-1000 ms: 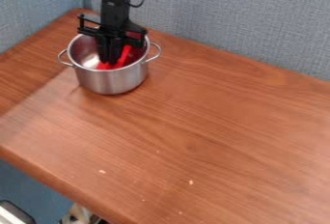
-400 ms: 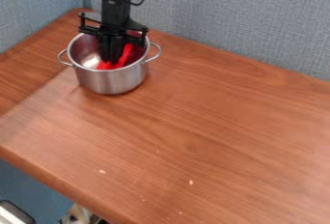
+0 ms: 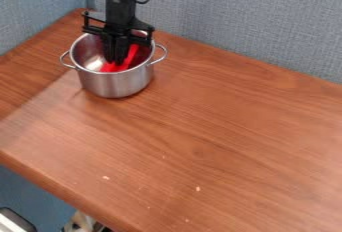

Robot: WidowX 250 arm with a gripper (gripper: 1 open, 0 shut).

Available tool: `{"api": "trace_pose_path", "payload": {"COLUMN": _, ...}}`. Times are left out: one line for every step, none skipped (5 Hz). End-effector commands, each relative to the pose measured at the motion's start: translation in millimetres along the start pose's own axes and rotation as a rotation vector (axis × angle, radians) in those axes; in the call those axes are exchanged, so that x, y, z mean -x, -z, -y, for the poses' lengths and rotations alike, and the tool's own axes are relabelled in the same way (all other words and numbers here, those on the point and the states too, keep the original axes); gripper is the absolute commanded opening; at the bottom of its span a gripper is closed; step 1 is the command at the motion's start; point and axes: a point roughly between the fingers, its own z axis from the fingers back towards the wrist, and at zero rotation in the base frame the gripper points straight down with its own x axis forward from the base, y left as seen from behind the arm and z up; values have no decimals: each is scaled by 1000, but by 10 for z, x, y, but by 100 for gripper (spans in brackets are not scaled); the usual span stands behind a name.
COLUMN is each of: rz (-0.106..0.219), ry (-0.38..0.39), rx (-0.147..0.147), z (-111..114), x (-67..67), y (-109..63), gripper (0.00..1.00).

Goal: Put the red object in the metal pot

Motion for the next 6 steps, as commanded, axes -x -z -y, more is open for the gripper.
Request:
{"api": "trace_pose_path", "payload": {"rz": 82, "ry": 0, "rx": 3, "z": -1, "x": -85, "y": -268, "gripper": 100}}
{"api": "trace_pose_path", "payload": {"rz": 84, "ry": 5, "rx": 1, "z": -6, "x": -77, "y": -298, "gripper": 100}}
{"api": "trace_pose_path", "payload": {"rz": 84, "ry": 4, "rx": 2, "z": -19, "x": -89, "y": -276, "gripper": 0}}
{"api": "trace_pose_path", "payload": {"rz": 86, "ry": 3, "rx": 6, "z": -31, "x": -92, "y": -274, "gripper": 0}}
{"api": "trace_pose_path", "payload": {"rz": 89, "ry": 7, "rx": 4, "z": -29, "x": -94, "y": -285, "gripper": 100}}
{"api": "trace_pose_path", "payload": {"rz": 92, "ry": 12, "rx": 1, "z": -27, "x": -94, "y": -296, "gripper": 100}}
